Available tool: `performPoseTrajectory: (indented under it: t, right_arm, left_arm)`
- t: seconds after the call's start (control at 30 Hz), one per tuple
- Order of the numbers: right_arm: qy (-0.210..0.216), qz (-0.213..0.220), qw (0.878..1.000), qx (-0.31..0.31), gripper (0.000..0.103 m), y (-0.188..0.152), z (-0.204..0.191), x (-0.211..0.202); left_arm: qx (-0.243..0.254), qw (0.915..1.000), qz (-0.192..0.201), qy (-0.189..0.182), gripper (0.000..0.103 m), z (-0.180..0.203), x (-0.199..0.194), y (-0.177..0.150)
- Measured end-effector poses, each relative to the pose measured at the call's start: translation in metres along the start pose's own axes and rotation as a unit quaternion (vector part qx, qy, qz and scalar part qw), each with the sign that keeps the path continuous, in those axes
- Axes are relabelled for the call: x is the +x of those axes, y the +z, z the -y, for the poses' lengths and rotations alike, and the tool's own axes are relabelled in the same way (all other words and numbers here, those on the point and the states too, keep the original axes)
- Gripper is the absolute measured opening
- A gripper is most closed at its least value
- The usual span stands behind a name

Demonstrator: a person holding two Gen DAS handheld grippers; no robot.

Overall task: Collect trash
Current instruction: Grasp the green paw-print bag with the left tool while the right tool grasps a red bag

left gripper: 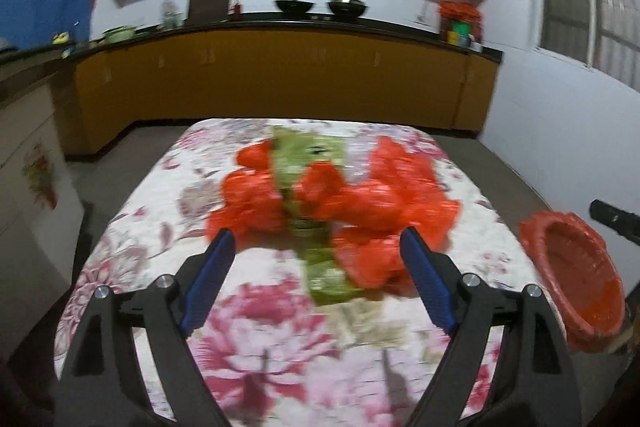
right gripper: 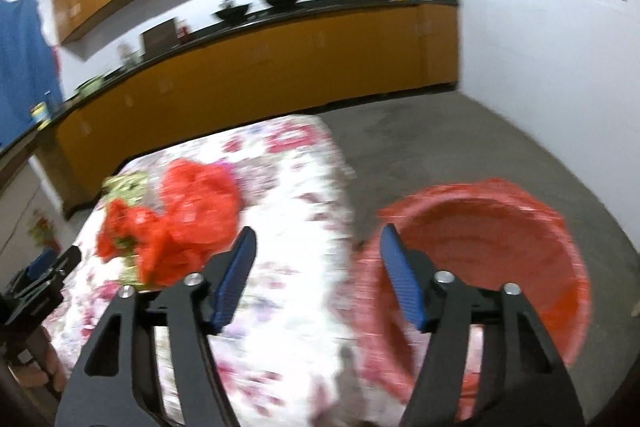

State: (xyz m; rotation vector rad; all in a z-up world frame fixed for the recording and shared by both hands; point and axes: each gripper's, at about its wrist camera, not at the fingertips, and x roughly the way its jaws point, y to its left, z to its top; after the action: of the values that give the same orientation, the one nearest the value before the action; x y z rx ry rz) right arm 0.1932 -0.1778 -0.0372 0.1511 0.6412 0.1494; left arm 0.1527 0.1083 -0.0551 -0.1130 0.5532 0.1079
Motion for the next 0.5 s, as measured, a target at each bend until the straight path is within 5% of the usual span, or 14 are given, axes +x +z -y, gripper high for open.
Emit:
performPoseTrajectory:
  t: [0.23, 0.5]
  right_arm:
    - [0.081, -0.023, 0.994, -0.075, 0.055, 0.005, -0.097, 0.041]
    - [0.098, -0.059, 0.983, -0.142, 0.055, -0.003, -0.164, 0.095]
  left_arm:
    - [-0.035, 0.9990, 0.001, 0.027, 0.083, -0.041, -0.010, -0.003]
    - [-0.064, 0.9968, -0.009, 0.047, 0.083, -0.078, -0.015, -0.014]
